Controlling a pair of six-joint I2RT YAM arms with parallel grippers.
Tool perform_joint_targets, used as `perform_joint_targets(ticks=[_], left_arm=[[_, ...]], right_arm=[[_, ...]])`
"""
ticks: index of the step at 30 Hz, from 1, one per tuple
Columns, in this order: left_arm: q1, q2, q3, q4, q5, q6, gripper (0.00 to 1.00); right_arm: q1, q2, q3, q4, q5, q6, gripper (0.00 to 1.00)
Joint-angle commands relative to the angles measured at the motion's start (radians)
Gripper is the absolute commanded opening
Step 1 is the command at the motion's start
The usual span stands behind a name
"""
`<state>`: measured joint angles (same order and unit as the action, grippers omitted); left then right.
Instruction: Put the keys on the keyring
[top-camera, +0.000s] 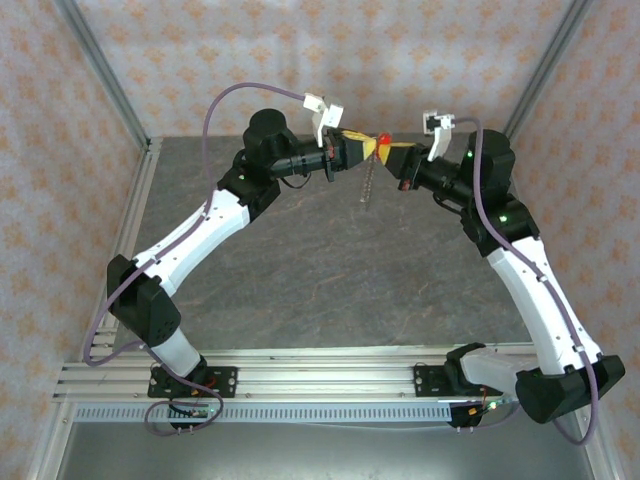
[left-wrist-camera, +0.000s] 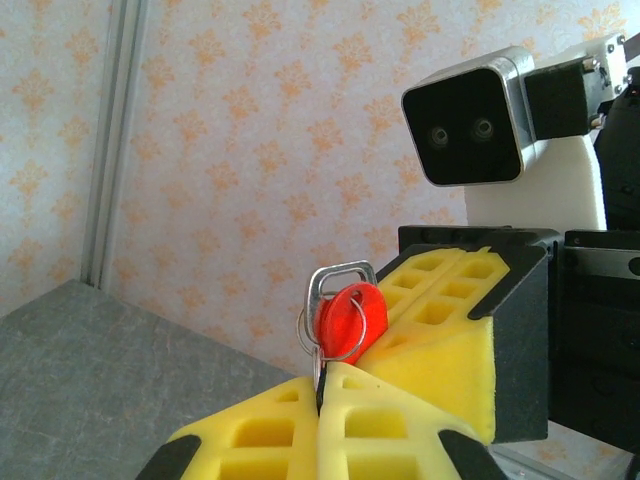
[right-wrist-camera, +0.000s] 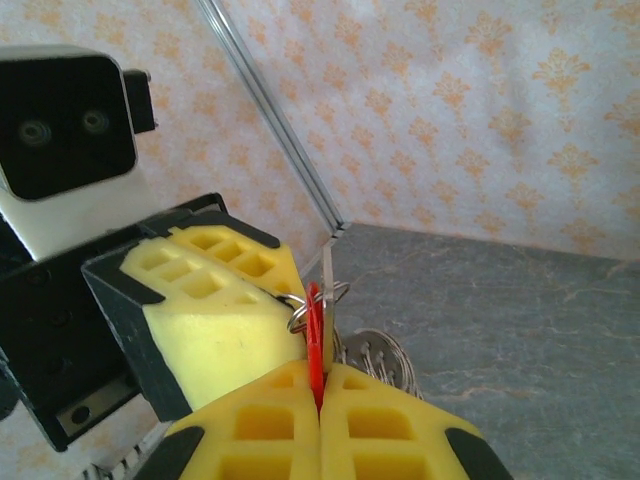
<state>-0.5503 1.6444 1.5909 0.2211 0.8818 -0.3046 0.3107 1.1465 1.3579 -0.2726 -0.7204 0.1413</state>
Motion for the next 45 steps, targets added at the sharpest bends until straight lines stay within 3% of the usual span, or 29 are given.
perform_joint_targets(ticks=[1,12,29,45], left_arm=[[-0.004,-0.033,0.033,0.018,0.007,0.028,0.00],[-0.005,-0.031,0.041,0.020,0.011,0.023,0.00],[-0.016,-0.005,0.061,0.015,0.020,0.015,0.00],[-0.016,-0.011,0.055,0.000,0.032,0.026,0.00]], right_arm=[[-0.021,-0.051,0.000,-0.042,0.047,-0.055,0.00],[-0.067,-0.068,-0.015,-0.061,0.004,-0.044,0.00],[0.002,-0.017,0.035,-0.053,0.000,-0.060,0.00],[-0.057,-0.035,0.067,-0.063,-0.010,-0.045,0.00]])
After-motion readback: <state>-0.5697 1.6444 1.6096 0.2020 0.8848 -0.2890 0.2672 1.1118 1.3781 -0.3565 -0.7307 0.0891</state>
